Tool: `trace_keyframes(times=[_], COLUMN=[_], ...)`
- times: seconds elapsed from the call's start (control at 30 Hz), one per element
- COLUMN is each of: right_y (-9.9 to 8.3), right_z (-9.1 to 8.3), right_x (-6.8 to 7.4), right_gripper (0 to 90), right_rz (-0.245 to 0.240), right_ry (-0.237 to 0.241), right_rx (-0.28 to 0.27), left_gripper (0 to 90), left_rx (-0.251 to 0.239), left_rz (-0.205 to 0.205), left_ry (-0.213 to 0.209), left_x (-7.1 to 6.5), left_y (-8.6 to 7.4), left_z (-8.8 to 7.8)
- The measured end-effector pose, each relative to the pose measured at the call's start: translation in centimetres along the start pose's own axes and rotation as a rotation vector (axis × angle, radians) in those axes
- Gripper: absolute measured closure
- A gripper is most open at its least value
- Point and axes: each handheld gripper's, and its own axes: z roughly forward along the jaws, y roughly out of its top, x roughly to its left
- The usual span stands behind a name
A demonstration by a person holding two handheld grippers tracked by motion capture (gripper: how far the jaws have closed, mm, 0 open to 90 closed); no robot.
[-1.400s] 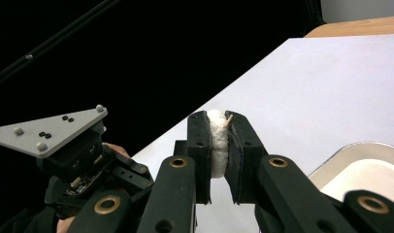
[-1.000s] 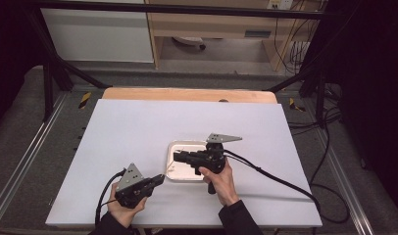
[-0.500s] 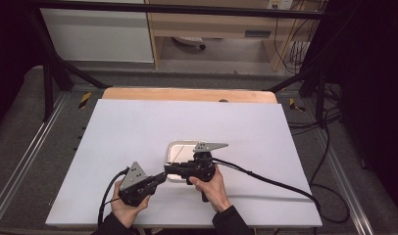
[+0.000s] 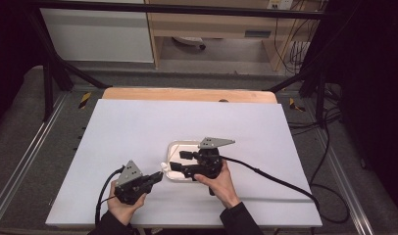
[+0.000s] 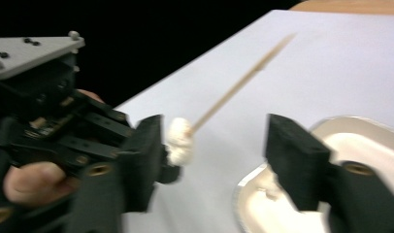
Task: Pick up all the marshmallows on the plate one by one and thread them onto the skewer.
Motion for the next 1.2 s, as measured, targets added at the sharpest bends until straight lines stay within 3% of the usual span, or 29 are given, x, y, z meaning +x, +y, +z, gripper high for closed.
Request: trace_keyframes(times=[0.13,0.27,0.47,0.53,0.67,0.93,1.2], right_y=[0.0,-0.2,-0.5,-0.8,-1.5,-2.2,-2.5], right_z=[-0.6,-1.0,-0.9,-0.6,-0.3,0.2,0.6], right_x=[-0.9,-2.1,-3.3,-3.7,-4.7,-6.1,-6.6], right_gripper=[18.2,12.4,16.6,19.3,27.7,46.0,54.6], right_rz=[-0.063,-0.116,-0.258,-0.283,-0.295,-0.279,-0.288], right_ry=[-0.090,-0.159,-0.269,-0.298,-0.326,-0.323,-0.342], right_rx=[0.057,0.134,0.279,0.326,0.378,0.427,0.469], left_gripper=[89.0,89.0,89.0,88.9,88.9,88.9,88.9], left_rx=[0.015,0.017,0.020,0.023,0.030,0.036,0.040], left_rz=[-0.018,-0.030,-0.042,-0.043,-0.042,-0.039,-0.035], left_ry=[0.017,0.025,0.029,0.026,0.021,0.014,0.012], left_x=[0.7,1.4,1.9,1.9,1.9,1.8,1.8], left_y=[-0.4,-0.6,-0.8,-0.8,-0.8,-0.9,-0.8], left_z=[-0.4,-0.8,-1.1,-1.1,-1.0,-0.8,-0.8])
